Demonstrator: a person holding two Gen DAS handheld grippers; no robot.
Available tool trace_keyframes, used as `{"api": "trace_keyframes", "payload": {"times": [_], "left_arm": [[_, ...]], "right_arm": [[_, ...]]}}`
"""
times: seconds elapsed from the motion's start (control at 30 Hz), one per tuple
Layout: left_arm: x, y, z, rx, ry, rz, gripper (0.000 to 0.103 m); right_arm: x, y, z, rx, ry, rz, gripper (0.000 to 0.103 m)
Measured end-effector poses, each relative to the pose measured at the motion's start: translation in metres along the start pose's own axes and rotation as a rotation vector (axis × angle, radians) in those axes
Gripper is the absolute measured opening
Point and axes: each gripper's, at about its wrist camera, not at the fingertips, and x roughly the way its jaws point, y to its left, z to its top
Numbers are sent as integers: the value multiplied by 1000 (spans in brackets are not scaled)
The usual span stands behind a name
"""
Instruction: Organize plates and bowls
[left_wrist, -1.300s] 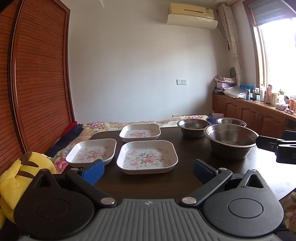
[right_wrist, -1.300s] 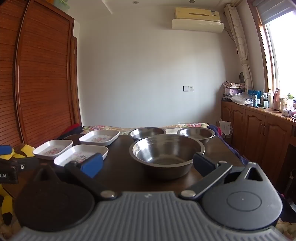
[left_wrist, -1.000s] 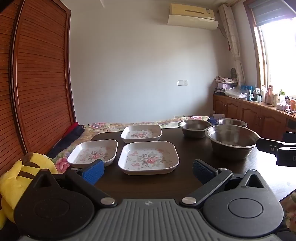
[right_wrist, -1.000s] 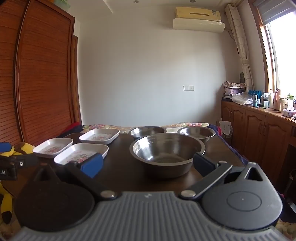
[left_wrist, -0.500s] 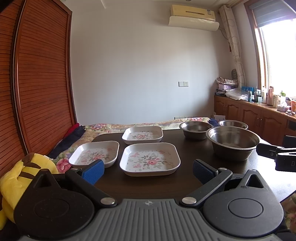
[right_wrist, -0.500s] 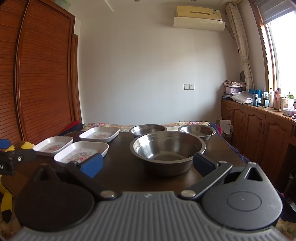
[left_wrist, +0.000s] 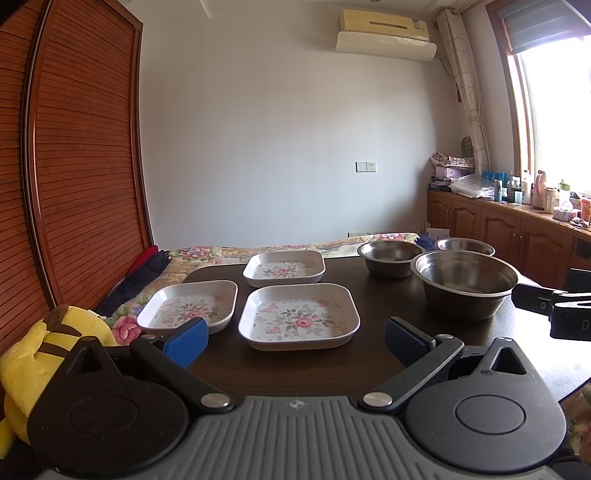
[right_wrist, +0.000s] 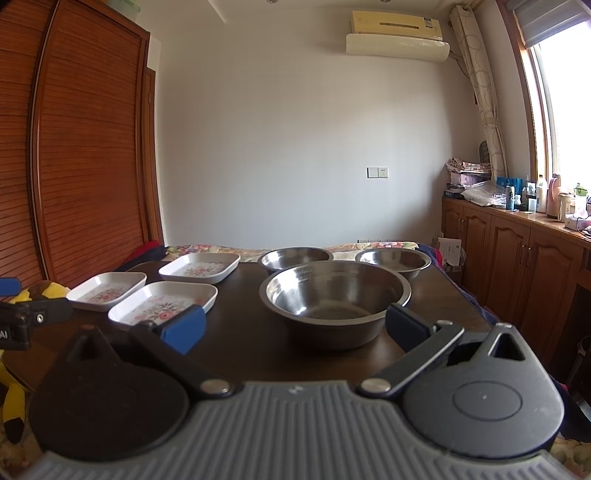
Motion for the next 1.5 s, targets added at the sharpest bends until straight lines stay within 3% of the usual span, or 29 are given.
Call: {"api": "trace_keyframes", "payload": {"times": [1.5], "left_arm": [[2, 1, -2, 6, 5, -3, 103]], "right_arm": [[-1, -1, 0, 5, 3, 3, 103]]}}
